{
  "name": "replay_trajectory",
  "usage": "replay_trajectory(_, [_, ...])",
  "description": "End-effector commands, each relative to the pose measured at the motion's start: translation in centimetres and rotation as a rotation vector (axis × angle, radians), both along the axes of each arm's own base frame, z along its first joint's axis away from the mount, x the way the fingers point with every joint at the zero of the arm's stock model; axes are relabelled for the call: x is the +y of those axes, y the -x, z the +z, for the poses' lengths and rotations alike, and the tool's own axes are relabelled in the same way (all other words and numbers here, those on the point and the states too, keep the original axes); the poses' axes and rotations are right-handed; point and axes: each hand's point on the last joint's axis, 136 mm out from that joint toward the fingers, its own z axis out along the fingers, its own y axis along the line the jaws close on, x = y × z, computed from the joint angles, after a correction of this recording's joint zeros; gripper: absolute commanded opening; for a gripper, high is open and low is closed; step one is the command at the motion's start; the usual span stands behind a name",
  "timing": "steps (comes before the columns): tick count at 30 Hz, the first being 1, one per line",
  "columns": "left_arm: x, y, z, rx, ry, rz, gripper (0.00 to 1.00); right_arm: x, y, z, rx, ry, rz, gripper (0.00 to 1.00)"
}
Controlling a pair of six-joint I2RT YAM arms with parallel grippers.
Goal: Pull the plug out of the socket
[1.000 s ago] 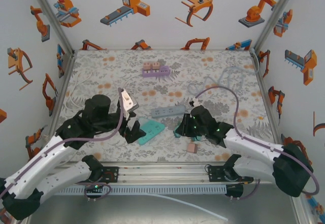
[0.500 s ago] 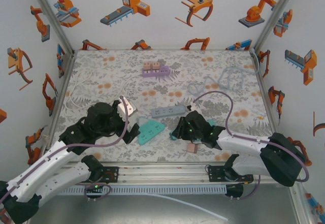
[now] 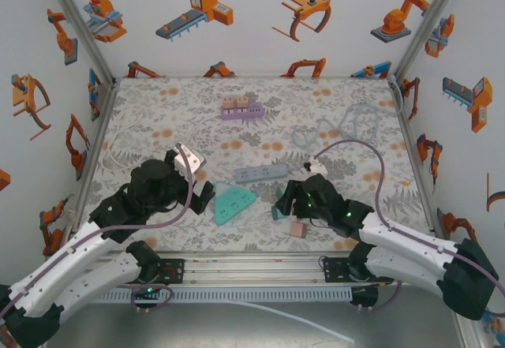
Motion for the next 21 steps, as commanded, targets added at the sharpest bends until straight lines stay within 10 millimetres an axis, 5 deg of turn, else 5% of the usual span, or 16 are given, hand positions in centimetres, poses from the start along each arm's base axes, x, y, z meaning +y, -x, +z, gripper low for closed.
replay_trajectory(1, [0.1, 0.2, 1.1, -0.018, 0.047, 0.011, 0.97, 0.6, -2.2, 6.4, -0.269, 0.090, 0.075, 0.72])
replay_trajectory(5, [0.3, 0.4, 0.5, 0.004, 0.040, 0.012, 0.97, 3.5, -4.2, 11.7, -0.551, 0.197, 0.239, 0.78])
replay_trajectory(8, [0.6, 0.3, 0.2, 0.023, 0.041, 0.035, 0.97, 5.7, -6.2, 13.2, -0.674, 0.361, 0.406, 0.82])
replay_trajectory(14, [1.5, 0.6, 0.1, 0.021, 0.030, 0.059, 0.97, 9.8, -9.8, 13.6, -0.780, 0.482, 0.810, 0.83])
replay_trajectory(21, [2.8, 0.5, -2.2, 0.053, -0.044, 0.112, 0.97, 11.8, -17.9, 11.7, -0.772, 0.510, 0.971, 0.83])
